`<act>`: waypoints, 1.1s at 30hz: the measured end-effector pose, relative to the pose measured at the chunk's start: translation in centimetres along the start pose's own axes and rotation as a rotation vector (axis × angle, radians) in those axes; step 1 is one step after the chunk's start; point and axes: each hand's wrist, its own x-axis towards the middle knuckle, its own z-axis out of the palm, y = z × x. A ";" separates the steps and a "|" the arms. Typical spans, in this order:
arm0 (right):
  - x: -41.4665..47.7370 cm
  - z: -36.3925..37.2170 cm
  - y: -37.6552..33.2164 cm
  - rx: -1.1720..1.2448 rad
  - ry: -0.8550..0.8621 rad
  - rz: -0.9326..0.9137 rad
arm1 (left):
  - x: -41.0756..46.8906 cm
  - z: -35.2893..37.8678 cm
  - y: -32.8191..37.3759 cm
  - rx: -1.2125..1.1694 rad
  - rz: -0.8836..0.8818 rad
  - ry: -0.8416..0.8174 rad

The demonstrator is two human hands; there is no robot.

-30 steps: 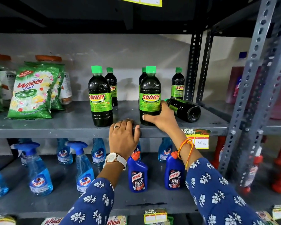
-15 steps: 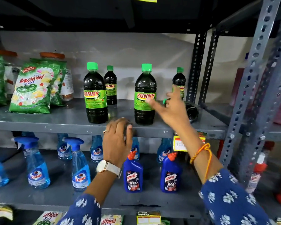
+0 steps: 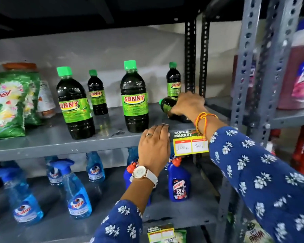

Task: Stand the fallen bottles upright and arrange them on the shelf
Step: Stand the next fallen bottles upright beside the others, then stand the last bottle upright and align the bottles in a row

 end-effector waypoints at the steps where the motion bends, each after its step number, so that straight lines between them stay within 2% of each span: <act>1: 0.1 0.0 0.4 0.048 0.014 0.001 | 0.0 0.2 0.0 0.006 0.003 0.016; 3: 0.2 0.2 1.6 0.205 0.063 0.020 | -0.2 0.4 -0.1 0.018 0.015 0.043; 5: 0.0 0.7 3.0 0.477 0.109 0.040 | -0.2 0.6 -0.2 0.025 0.015 0.062; 7: -0.1 1.7 4.0 0.744 0.131 -0.005 | 0.0 0.9 -0.2 0.025 0.013 0.090; 9: -0.2 2.5 4.4 0.851 0.139 -0.069 | 0.1 1.2 -0.2 0.029 0.015 0.117; 13: 0.2 3.1 4.6 0.872 0.140 -0.113 | 0.1 1.5 -0.3 0.038 0.024 0.139; 19: 0.2 3.6 4.5 0.778 0.067 -0.203 | 0.0 1.3 -0.2 0.025 0.009 0.127; 30: -0.1 3.4 4.5 0.759 0.079 -0.125 | 0.0 1.0 0.1 -0.002 -0.009 0.105; 33: 0.1 3.3 4.9 0.851 0.054 -0.097 | -0.1 1.0 0.1 -0.001 -0.014 0.111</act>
